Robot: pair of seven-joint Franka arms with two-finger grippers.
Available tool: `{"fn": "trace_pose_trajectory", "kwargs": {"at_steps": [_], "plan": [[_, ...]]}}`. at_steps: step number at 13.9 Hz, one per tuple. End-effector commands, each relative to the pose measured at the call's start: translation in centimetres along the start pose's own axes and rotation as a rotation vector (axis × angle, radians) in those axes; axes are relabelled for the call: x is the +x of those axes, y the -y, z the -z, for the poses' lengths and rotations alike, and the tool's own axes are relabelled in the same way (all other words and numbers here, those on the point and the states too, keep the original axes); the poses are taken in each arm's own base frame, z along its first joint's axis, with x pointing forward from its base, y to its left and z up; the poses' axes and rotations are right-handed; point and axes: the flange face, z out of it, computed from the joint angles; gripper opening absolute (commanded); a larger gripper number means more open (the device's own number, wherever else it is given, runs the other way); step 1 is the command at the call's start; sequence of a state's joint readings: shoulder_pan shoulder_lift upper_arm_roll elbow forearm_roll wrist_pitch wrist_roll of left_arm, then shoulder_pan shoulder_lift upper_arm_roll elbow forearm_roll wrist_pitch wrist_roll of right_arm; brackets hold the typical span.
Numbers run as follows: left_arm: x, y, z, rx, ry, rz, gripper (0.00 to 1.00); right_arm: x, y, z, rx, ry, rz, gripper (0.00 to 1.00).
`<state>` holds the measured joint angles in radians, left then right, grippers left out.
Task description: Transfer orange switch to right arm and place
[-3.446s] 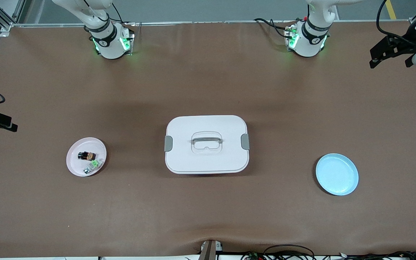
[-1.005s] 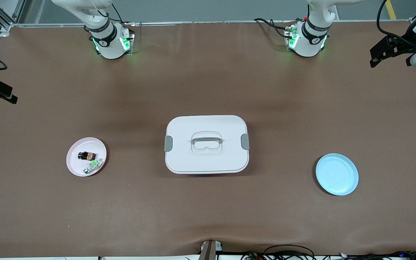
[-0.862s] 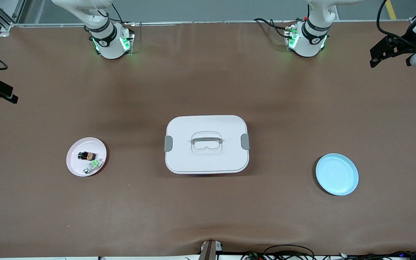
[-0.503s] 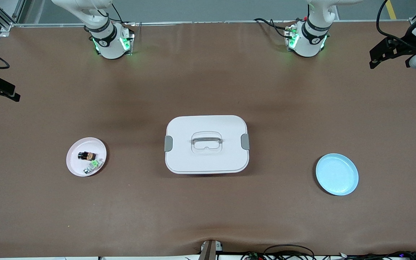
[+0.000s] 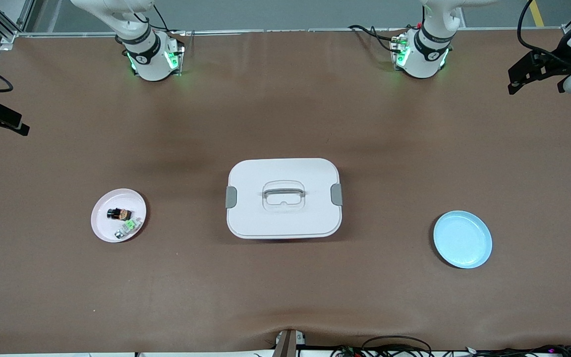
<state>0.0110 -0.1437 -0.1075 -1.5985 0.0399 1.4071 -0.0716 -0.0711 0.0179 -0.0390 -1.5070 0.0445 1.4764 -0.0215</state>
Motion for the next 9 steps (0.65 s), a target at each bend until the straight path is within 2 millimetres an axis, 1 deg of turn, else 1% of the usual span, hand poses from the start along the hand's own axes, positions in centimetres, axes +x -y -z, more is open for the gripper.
{"fn": "trace_pose_trajectory", "kwargs": {"at_steps": [1, 4, 6, 9], "plan": [[0.2, 0.1, 0.5, 0.001, -0.003, -0.019, 1.00, -0.6, 0.2, 0.8, 0.016, -0.007, -0.010, 1.00], [0.1, 0.1, 0.5, 0.002, -0.002, -0.019, 1.00, -0.5, 0.1, 0.9, 0.016, -0.010, -0.013, 1.00], [0.2, 0.0, 0.5, 0.001, -0.003, -0.020, 1.00, -0.5, 0.4, 2.0, 0.013, -0.036, -0.014, 1.00], [0.1, 0.0, 0.5, 0.000, -0.002, -0.020, 1.00, -0.4, 0.3, 2.0, 0.013, -0.035, -0.007, 1.00]]}}
